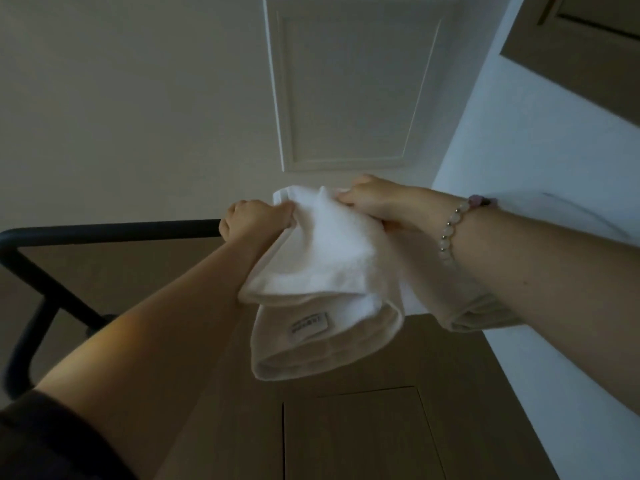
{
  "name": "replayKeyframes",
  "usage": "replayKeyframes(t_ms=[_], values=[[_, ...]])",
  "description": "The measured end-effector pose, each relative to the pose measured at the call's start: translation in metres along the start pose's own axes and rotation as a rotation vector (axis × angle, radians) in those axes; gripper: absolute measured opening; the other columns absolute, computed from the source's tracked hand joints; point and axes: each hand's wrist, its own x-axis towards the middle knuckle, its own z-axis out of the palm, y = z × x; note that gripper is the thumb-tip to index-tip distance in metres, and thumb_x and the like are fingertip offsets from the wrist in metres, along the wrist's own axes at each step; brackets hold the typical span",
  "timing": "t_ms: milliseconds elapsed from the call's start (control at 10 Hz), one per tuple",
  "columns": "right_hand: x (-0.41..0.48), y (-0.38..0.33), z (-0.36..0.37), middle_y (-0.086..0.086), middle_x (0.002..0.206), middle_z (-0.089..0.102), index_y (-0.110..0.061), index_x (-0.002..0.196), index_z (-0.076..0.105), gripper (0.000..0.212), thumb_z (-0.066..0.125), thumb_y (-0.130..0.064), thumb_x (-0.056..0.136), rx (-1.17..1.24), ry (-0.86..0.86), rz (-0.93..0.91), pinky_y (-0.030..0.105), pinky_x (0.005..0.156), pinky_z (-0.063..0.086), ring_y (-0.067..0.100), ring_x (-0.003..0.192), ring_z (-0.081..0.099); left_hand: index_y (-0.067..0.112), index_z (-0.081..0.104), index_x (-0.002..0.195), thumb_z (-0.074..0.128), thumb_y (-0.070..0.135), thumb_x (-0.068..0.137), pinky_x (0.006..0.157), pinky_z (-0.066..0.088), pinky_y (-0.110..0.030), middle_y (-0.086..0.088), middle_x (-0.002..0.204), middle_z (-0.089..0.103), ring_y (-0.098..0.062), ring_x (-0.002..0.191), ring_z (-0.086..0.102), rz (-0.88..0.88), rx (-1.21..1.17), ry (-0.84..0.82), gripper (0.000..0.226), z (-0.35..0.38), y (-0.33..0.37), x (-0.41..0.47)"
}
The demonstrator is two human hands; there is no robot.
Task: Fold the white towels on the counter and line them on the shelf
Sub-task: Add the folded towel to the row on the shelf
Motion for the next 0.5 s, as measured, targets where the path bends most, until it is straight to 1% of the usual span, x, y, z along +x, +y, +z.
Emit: replayKeyframes(t_ms=[100, 200, 300, 400, 500], values=[[0.007, 0.004, 0.002, 0.014, 0.128, 0.057, -0.001, 0.127, 0.053, 0.034, 0.047, -0.008, 0.095, 0.062, 0.154, -0.022, 0.03, 0.093, 0.045, 0.028, 0.12, 0.053, 0.005, 0.054, 0.128, 0.038, 0.061, 0.089, 0.109, 0.028, -0.041, -0.015, 0.137, 0.046, -0.032, 0.132, 0.033, 0.007, 0.057, 0.012, 0.07, -0.001, 0.002, -0.006], [0.021, 0.006, 0.003, 0.01, 0.135, 0.053, -0.008, 0.131, 0.053, 0.036, 0.045, -0.011, 0.096, 0.027, 0.15, 0.015, 0.024, 0.092, 0.042, 0.024, 0.125, 0.049, 0.005, 0.05, 0.132, 0.042, 0.067, 0.084, 0.108, 0.025, -0.041, -0.012, 0.141, 0.038, -0.029, 0.134, 0.027, 0.073, 0.089, 0.092, 0.079, -0.007, 0.005, -0.022], [0.028, 0.004, 0.006, 0.012, 0.135, 0.052, -0.006, 0.132, 0.051, 0.036, 0.044, -0.014, 0.097, -0.046, 0.119, 0.032, 0.025, 0.089, 0.042, 0.026, 0.124, 0.049, 0.012, 0.05, 0.13, 0.047, 0.071, 0.078, 0.098, 0.042, -0.038, -0.009, 0.131, 0.052, -0.028, 0.119, 0.049, 0.031, -0.02, -0.06, 0.079, -0.008, 0.005, -0.025], [0.037, 0.005, 0.008, 0.011, 0.133, 0.054, -0.003, 0.13, 0.053, 0.034, 0.045, -0.015, 0.098, -0.164, 0.038, 0.006, 0.027, 0.097, 0.04, 0.027, 0.124, 0.05, 0.006, 0.049, 0.127, 0.051, 0.052, 0.089, 0.058, 0.05, -0.027, -0.009, 0.113, 0.057, -0.02, 0.08, 0.059, -0.018, -0.277, -0.212, 0.06, -0.004, 0.002, -0.029], [0.038, 0.006, 0.008, 0.015, 0.127, 0.059, 0.0, 0.122, 0.058, 0.033, 0.05, -0.018, 0.096, -0.104, 0.025, 0.02, 0.04, 0.103, 0.043, 0.029, 0.117, 0.055, 0.0, 0.042, 0.134, 0.048, 0.041, 0.094, 0.069, 0.048, -0.029, -0.014, 0.119, 0.054, -0.026, 0.097, 0.058, 0.006, -0.33, -0.163, 0.057, -0.002, 0.0, -0.028]])
